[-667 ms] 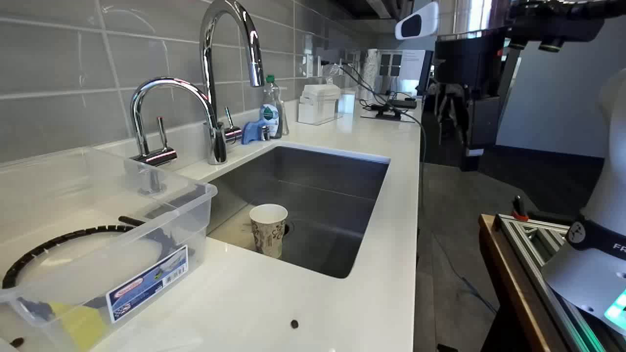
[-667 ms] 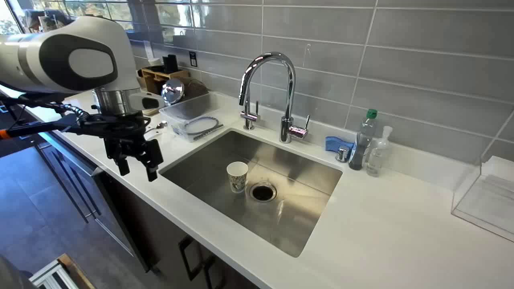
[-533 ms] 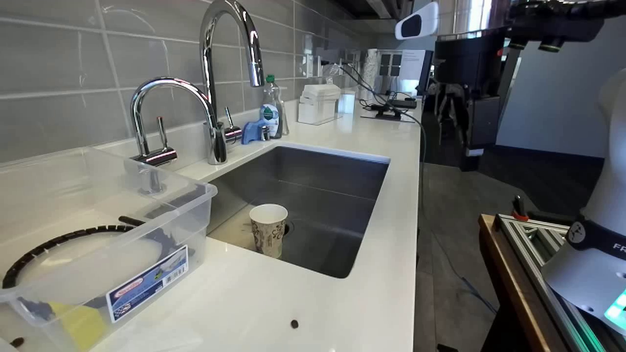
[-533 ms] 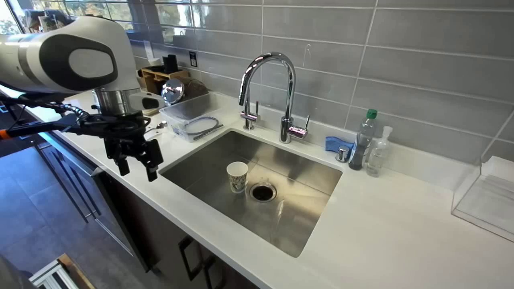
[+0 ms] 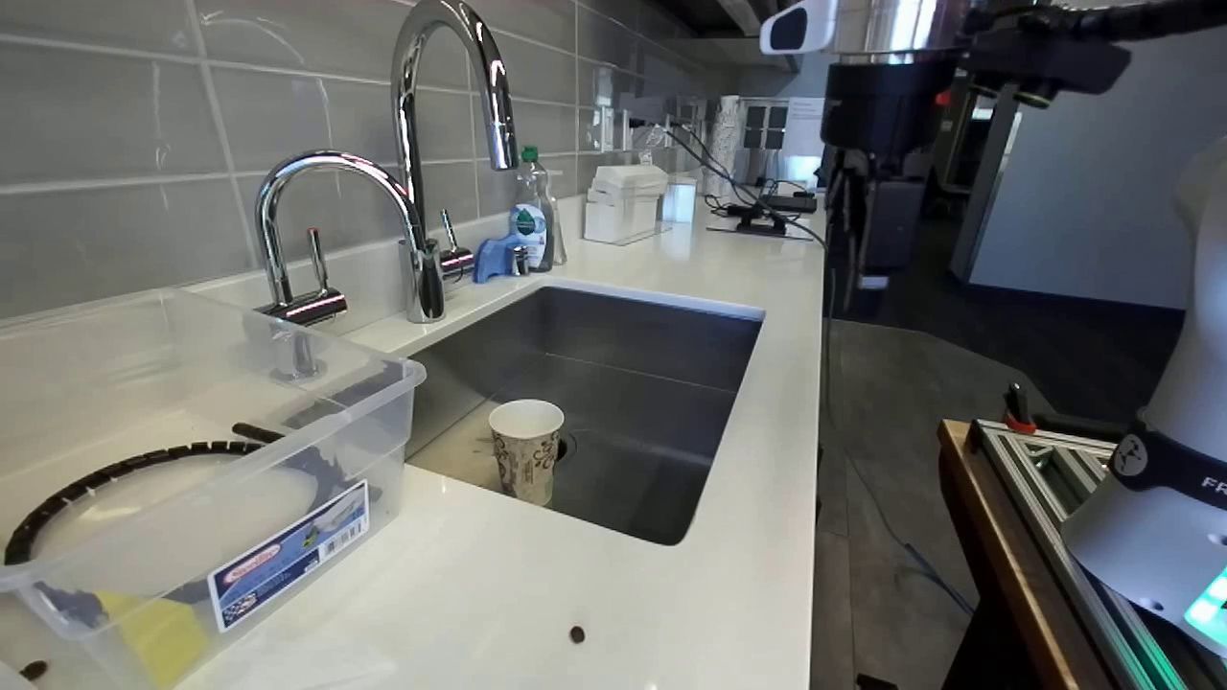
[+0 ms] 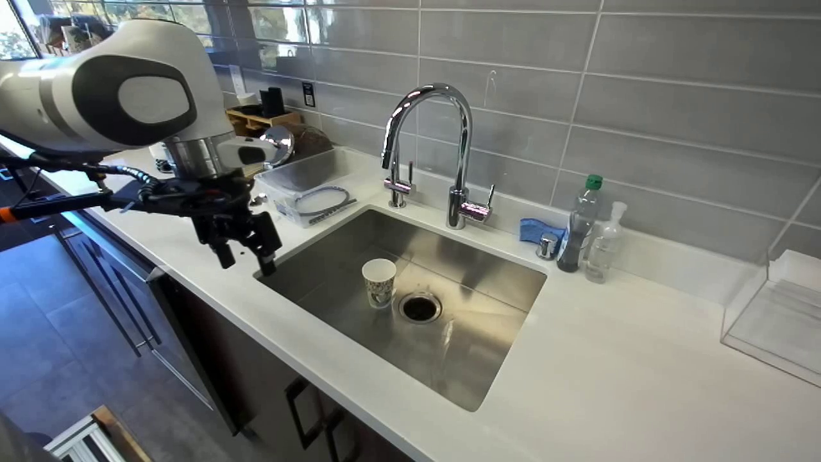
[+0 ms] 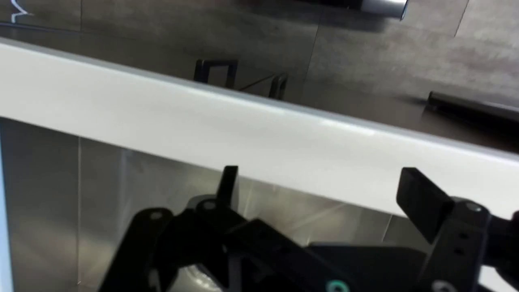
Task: Open then close the tap
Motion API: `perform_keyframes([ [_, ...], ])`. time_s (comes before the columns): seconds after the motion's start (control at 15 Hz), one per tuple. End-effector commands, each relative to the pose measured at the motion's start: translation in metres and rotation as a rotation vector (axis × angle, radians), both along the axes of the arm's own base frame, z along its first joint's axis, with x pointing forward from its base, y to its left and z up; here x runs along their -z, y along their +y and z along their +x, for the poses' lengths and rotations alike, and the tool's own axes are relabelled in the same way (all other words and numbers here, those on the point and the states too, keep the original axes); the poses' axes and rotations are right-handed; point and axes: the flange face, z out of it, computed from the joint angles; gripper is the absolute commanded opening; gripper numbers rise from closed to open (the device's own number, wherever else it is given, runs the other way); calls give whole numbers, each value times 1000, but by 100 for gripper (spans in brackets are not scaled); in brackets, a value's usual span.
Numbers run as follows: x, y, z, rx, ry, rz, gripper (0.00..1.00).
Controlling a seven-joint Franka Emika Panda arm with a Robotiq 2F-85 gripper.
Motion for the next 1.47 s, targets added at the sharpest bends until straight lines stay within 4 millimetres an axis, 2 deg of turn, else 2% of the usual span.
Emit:
perform_keyframes([
  [0.0,-15,-45,37,88,-185,-20,100],
  [0.27,-38,-110,82,192,-406,13,100],
  [0.47,-35,-145,123,198,-526,110,100],
  [0.6,-28,-157,154,162,-587,162,100],
  [0.73,-23,-160,189,121,-656,200,100],
  [0.87,-19,-162,225,167,-665,229,100],
  [0.93,-27,-162,184,149,-662,217,100],
  [1.07,-21,-160,213,160,-661,224,100],
  [1.13,-19,-160,220,161,-660,222,100],
  [1.4,-19,-162,225,167,-663,220,100],
])
